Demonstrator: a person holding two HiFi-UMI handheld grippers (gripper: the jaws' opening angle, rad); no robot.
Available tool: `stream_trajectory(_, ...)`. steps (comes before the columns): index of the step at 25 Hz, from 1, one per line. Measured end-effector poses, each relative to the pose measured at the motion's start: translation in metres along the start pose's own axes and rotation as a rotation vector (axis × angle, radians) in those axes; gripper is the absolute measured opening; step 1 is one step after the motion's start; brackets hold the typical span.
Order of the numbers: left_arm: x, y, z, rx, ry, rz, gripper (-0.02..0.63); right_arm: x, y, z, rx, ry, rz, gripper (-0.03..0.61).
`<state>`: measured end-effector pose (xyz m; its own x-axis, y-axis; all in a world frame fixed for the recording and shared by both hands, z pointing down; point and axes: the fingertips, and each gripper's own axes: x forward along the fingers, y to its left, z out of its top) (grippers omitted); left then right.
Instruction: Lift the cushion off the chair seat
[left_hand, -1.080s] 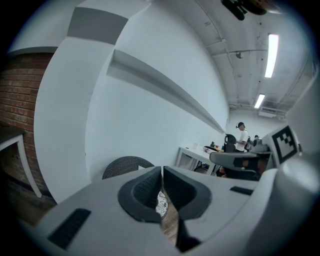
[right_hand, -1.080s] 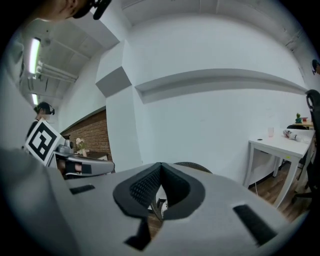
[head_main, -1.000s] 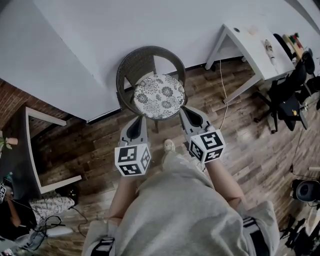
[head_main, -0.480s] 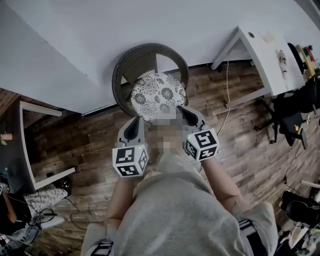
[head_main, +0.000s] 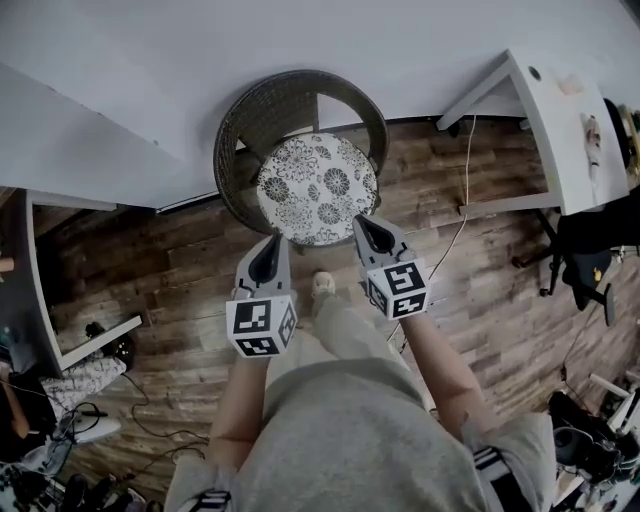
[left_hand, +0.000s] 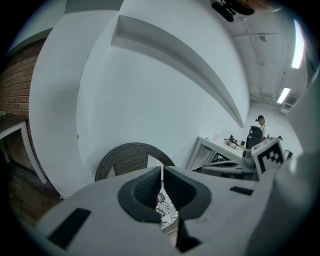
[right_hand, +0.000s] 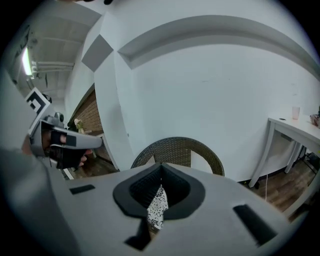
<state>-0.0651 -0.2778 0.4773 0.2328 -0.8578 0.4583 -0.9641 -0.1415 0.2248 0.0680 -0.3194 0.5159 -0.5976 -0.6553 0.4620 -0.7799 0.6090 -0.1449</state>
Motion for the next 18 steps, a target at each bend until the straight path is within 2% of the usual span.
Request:
stream_trajectory(14, 0.064, 0.013, -0.058, -0.002, 0.104, 0.018, 0.015, 0.079, -0.026, -0.123, 0.009, 0.218, 0.032, 0.002)
stream_trajectory(18, 0.08, 0.017, -0.072, -0.004, 0.119, 0.023, 0.015, 0.099, -0.03, -0.156, 0.013, 0.268, 0.047, 0.025)
